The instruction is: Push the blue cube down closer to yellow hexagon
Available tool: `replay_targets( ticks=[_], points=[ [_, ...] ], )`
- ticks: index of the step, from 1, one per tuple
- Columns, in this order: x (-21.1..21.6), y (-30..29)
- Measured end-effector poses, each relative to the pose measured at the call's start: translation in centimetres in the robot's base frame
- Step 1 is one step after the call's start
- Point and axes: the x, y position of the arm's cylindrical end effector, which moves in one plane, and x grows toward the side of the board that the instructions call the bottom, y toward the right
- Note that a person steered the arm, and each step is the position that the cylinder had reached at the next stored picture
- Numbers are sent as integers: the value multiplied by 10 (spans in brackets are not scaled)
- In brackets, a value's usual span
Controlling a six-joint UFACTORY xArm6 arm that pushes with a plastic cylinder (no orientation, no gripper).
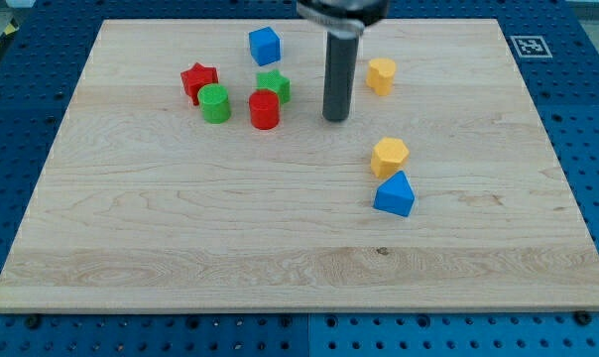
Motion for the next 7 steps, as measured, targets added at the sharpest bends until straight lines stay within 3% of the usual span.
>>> replay_targets(
  ticks=[2, 3, 5, 7],
  points=[
    [-124, 0],
    [-168, -30],
    [-171, -153],
    [-170, -152]
  ],
)
